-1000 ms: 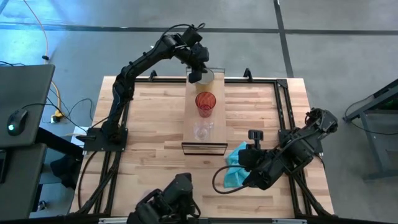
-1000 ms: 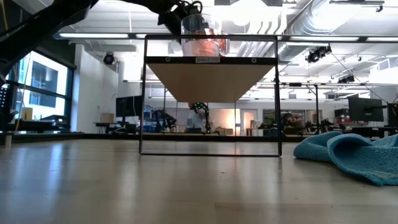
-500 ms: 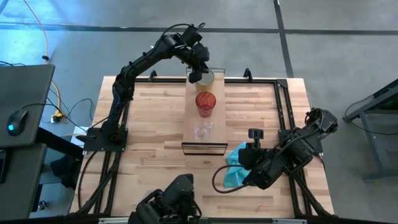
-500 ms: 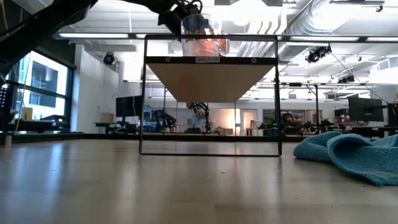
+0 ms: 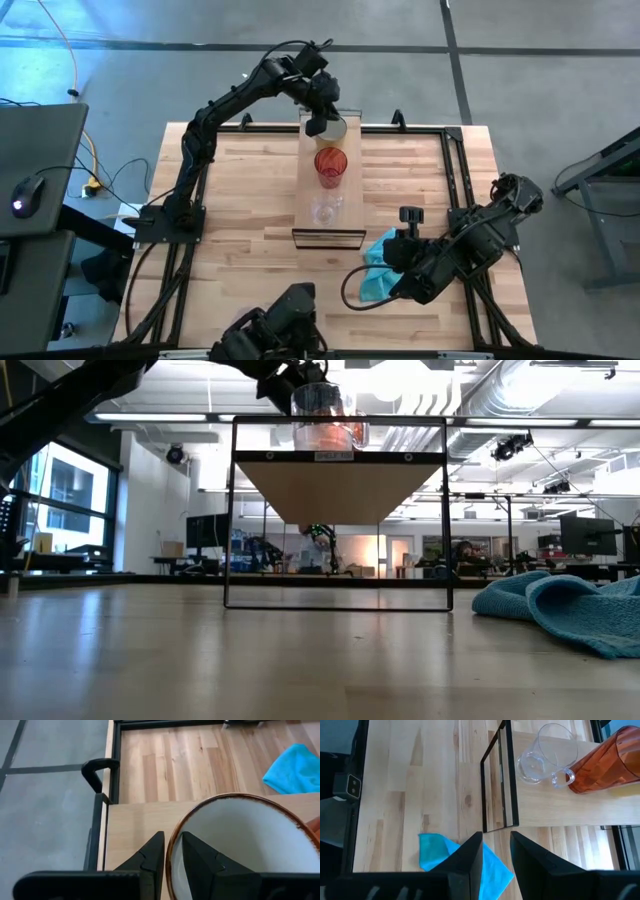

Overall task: Stack small to large cups/mugs on shelf
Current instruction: Put the yellow mug on the shelf, then return to Home Position

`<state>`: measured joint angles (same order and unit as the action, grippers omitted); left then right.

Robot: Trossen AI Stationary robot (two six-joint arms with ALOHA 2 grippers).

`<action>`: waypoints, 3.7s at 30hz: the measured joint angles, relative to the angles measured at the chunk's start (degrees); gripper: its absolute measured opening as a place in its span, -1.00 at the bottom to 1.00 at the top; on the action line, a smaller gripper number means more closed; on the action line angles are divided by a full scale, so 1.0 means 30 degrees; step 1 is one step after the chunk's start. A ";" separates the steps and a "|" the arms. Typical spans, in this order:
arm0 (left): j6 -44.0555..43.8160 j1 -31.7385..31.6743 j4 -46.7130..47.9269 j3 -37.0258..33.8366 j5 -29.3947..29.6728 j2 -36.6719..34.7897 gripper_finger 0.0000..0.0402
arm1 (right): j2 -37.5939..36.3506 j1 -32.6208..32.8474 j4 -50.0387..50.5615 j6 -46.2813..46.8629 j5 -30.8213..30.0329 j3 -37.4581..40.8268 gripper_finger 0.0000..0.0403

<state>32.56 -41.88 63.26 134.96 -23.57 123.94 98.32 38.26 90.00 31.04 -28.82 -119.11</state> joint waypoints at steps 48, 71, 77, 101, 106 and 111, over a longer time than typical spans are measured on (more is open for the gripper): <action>-0.3536 -0.0033 0.0638 0.0022 -0.4132 -1.2904 -0.72 | -0.6395 -0.0029 -0.2336 -0.8970 -0.9695 -0.0007 -0.54; -0.4764 -0.0041 -0.8737 -1.4697 -0.4776 -2.2857 -0.72 | -1.3355 -0.0022 -0.6421 -1.2001 -0.5392 -0.0015 -0.54; -0.6136 -0.0041 -1.3519 -1.9258 -0.4397 -2.5323 -0.72 | -1.3449 -0.0015 -0.5192 -1.2077 -0.3766 -0.0014 -0.54; -1.1907 -0.0033 -2.6399 -3.0550 0.4203 -2.8243 -0.72 | -1.4912 -0.0015 -0.1439 -0.8189 -0.8886 0.0015 -0.54; -1.3309 -0.0033 -3.0106 -3.2917 0.4311 -2.7503 -0.72 | -1.5317 0.0214 -0.0476 -0.6711 -0.9001 0.0015 -0.54; -1.4079 0.0657 -3.2331 -3.4469 0.4397 -2.6489 -0.72 | -1.6190 0.0306 -0.0739 -0.6623 -0.9171 0.1712 -0.54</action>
<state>-9.68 -39.91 -33.73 31.55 -10.38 44.47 49.75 39.18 87.78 11.17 -56.33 -113.97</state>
